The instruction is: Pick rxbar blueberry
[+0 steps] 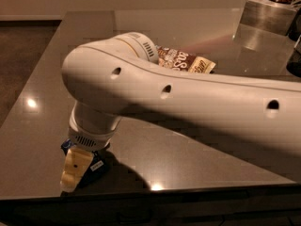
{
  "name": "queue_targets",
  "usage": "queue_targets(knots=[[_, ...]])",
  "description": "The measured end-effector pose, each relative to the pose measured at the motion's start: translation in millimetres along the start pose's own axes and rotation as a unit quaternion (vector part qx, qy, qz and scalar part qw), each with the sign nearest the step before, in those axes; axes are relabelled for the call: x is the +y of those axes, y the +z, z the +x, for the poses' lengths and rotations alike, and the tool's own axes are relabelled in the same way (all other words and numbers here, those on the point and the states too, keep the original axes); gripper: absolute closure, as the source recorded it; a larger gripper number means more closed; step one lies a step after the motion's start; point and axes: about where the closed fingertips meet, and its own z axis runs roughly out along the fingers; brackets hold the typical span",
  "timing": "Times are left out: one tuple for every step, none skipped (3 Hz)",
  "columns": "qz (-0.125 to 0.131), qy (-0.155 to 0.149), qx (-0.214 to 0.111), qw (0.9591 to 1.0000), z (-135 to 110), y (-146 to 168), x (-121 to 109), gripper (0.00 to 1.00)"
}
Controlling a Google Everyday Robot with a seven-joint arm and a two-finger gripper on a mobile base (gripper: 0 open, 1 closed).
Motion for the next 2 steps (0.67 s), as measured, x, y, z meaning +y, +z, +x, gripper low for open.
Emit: queue_targets(knots=[[0.003,-0.003,0.012,0.9999,-0.7,6.6,2.5,0.15],[0.003,0.002,0.016,0.9999,0.6,-1.3,2.3,0.47]])
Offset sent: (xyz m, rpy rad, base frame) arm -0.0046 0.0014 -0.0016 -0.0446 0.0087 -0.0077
